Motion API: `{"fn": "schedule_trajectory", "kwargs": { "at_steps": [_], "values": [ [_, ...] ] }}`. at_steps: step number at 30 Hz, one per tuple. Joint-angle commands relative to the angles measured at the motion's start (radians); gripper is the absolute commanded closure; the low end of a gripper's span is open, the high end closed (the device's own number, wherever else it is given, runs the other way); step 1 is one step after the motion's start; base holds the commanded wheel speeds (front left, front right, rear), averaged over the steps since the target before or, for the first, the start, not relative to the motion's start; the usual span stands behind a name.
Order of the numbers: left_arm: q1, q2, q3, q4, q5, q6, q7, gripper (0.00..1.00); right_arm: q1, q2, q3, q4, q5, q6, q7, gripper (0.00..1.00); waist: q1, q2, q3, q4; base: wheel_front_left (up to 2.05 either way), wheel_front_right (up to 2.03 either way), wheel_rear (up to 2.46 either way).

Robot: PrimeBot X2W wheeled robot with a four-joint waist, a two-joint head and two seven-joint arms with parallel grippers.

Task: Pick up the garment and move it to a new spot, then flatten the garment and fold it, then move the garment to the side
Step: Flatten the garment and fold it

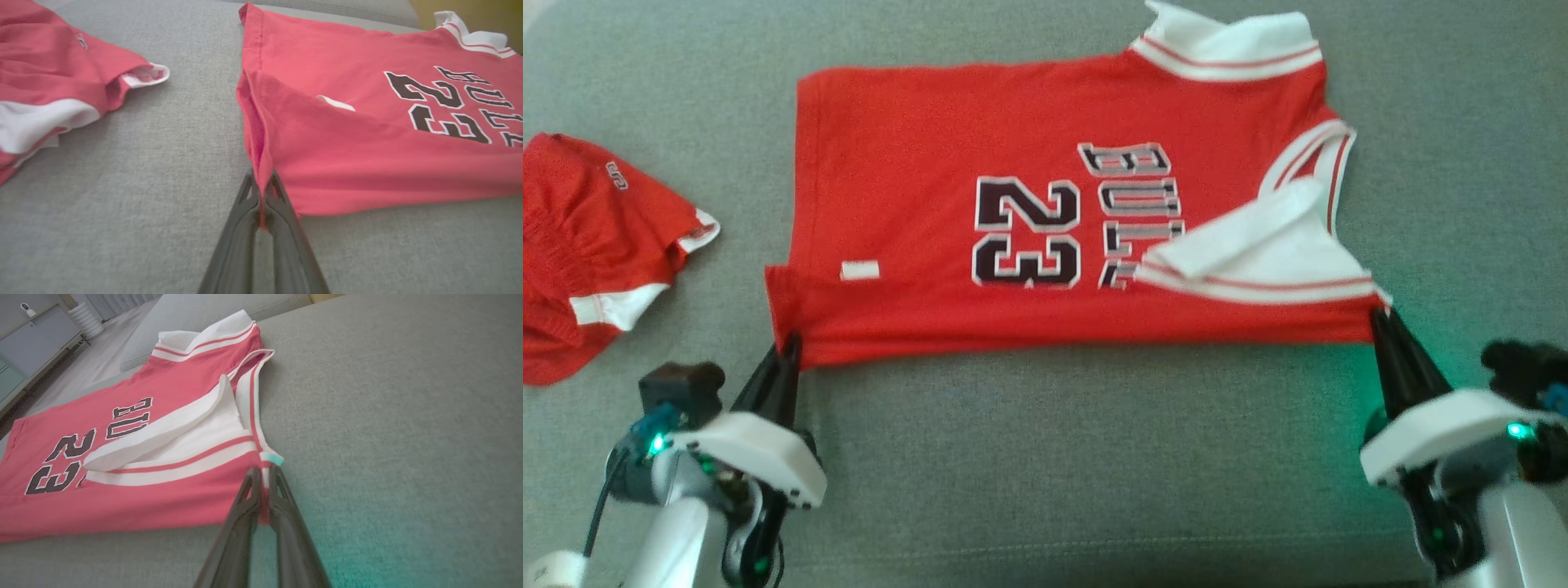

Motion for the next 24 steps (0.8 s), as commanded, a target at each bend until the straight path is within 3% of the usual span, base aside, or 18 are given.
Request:
{"fn": "schedule_trajectory", "kwargs": {
  "at_steps": [1,10,11,12,13,17,24],
  "values": [
    [0.012,0.041,0.043,-0.051,-0.002,0.014,0.014,1.0,0.023,-0.003,0.003,-0.057,0.001,-0.001,0.013,1.0,0.0,0.0,-0.011,0.002,0.0,0.0,0.0],
    [0.154,0.046,0.04,-0.203,-0.036,0.046,0.123,1.0,0.206,0.032,-0.057,-0.2,-0.002,-0.001,0.108,1.0,0.0,0.0,-0.051,0.009,0.0,0.0,0.0],
    [0.16,0.043,0.037,-0.208,-0.035,0.05,0.123,0.89,0.216,0.035,-0.058,-0.208,-0.003,-0.001,0.111,1.0,0.0,0.0,-0.052,0.009,0.0,0.0,0.0],
    [0.163,0.04,0.036,-0.211,-0.033,0.057,0.122,0.31,0.223,0.037,-0.056,-0.216,-0.003,-0.001,0.114,0.81,0.0,0.0,-0.052,0.008,0.0,0.0,0.0],
    [0.167,0.037,0.034,-0.21,-0.032,0.061,0.123,0.0,0.227,0.038,-0.051,-0.222,-0.007,-0.001,0.118,0.0,0.0,0.0,-0.053,0.006,0.0,0.0,0.0],
    [0.173,0.025,0.032,-0.202,-0.036,0.07,0.107,0.0,0.213,0.042,-0.028,-0.253,-0.028,-0.001,0.105,0.0,0.0,0.0,-0.063,-0.006,0.0,0.0,0.0],
    [0.164,0.018,0.063,-0.28,0.001,0.135,0.015,0.0,0.138,0.027,-0.014,-0.326,-0.096,-0.001,0.024,0.0,0.0,0.0,-0.089,-0.01,0.0,0.0,0.0]
  ]
}}
